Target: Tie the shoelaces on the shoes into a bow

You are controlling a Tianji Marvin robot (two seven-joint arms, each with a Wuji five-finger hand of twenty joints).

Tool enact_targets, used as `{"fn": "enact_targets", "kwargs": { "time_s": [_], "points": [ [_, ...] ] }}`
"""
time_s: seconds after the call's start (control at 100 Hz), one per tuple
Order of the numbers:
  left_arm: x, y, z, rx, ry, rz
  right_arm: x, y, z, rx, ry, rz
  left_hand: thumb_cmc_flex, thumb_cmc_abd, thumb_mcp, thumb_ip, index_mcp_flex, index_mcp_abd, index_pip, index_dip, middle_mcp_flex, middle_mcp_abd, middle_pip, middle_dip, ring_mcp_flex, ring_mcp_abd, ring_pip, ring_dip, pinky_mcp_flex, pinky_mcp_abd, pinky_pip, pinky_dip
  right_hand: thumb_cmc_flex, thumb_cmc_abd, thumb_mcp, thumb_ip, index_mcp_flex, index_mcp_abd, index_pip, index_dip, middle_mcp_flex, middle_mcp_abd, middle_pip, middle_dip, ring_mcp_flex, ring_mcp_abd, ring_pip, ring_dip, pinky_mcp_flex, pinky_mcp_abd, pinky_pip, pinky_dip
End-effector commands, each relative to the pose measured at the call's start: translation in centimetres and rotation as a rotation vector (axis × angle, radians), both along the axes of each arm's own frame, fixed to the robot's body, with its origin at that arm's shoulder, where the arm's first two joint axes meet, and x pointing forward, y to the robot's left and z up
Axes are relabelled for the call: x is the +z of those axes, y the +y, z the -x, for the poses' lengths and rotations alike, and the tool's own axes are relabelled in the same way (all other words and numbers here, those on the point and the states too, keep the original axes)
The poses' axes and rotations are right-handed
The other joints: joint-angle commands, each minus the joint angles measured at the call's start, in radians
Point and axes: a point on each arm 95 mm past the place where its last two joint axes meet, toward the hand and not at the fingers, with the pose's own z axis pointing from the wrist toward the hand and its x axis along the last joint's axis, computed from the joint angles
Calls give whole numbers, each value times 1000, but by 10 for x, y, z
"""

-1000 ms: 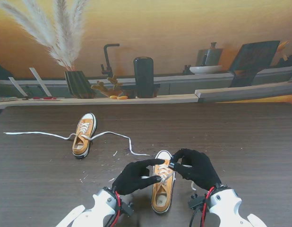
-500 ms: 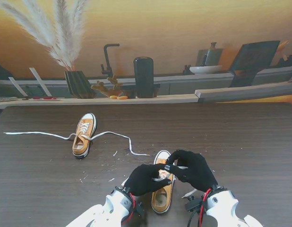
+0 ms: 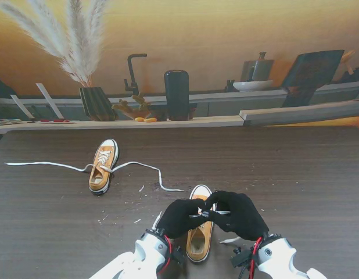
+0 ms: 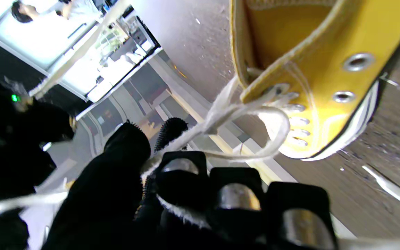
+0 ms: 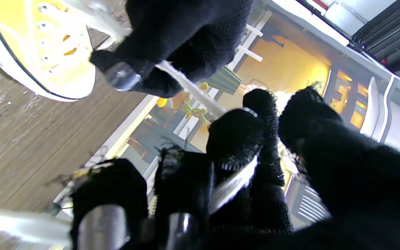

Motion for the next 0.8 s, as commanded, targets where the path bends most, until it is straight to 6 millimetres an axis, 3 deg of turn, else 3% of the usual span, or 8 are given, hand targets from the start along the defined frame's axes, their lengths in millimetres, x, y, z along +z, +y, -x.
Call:
{"fn": "enact_targets", "kwargs": {
  "time_s": [0.0, 0.31, 0.79],
  "points": [
    [5, -1, 4, 18, 16, 26, -5, -5, 1, 27, 22, 25, 11, 50, -5, -10, -7, -37, 32, 45, 71, 15, 16, -8, 32, -24, 25, -11, 17, -78, 258, 11, -6, 7, 3, 5, 10, -45, 6, -30, 51, 86, 21, 16, 40, -273, 80, 34, 37, -34, 241, 12],
    [9, 9, 6, 62, 59, 48, -13, -23, 0, 135, 53, 191, 7, 57, 13, -14, -5, -16, 43, 80, 70, 27, 16, -9, 32, -8, 23, -13, 15, -56, 258, 11, -72, 29, -29, 0, 45, -123, -6, -96, 32, 92, 10, 31, 39, -270, 76, 37, 36, -35, 231, 5],
    [10, 11, 8, 74, 62, 44, -23, -19, -5, 204, -26, 534, 8, 64, 14, -19, -4, -5, 41, 85, 71, 31, 16, -7, 32, 0, 22, -13, 14, -42, 257, 7, -92, 37, -53, 0, 22, -182, -15, -201, -54, 57, 14, 93, 37, -250, 10, 54, 31, -56, 161, -37]
  ]
}}
